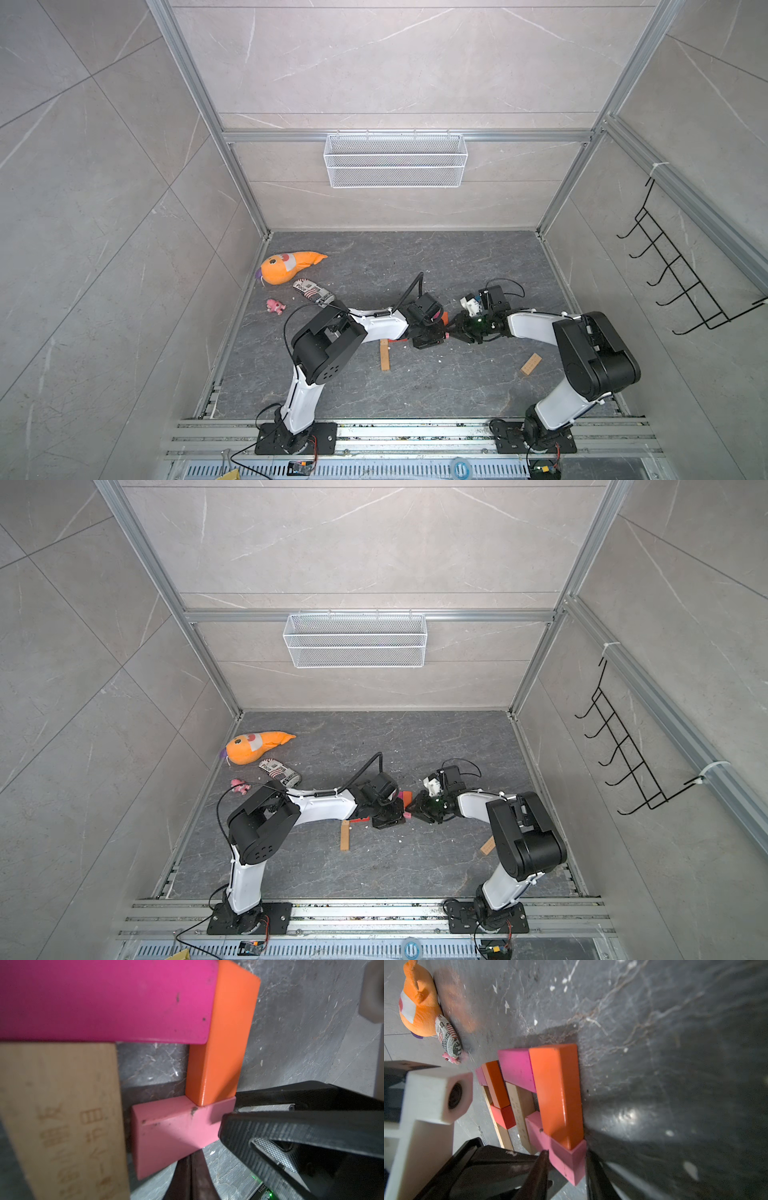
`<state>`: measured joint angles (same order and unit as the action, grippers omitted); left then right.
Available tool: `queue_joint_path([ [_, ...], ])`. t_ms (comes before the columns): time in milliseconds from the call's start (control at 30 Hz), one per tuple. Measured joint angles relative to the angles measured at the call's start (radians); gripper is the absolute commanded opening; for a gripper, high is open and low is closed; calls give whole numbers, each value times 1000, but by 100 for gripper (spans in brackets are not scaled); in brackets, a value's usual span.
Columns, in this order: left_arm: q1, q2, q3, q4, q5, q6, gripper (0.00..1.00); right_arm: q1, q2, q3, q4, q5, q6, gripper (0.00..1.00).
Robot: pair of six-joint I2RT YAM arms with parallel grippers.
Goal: Assemble the letter p with building blocks
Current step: Assemble the building block at the center of the board.
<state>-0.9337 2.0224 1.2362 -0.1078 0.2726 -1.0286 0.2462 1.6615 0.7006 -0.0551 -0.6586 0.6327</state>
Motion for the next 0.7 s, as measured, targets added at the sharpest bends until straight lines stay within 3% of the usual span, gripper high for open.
queue_joint_path([
  [700,0,0,0,1,8,1,1,0,4,5,0,0,0,34],
])
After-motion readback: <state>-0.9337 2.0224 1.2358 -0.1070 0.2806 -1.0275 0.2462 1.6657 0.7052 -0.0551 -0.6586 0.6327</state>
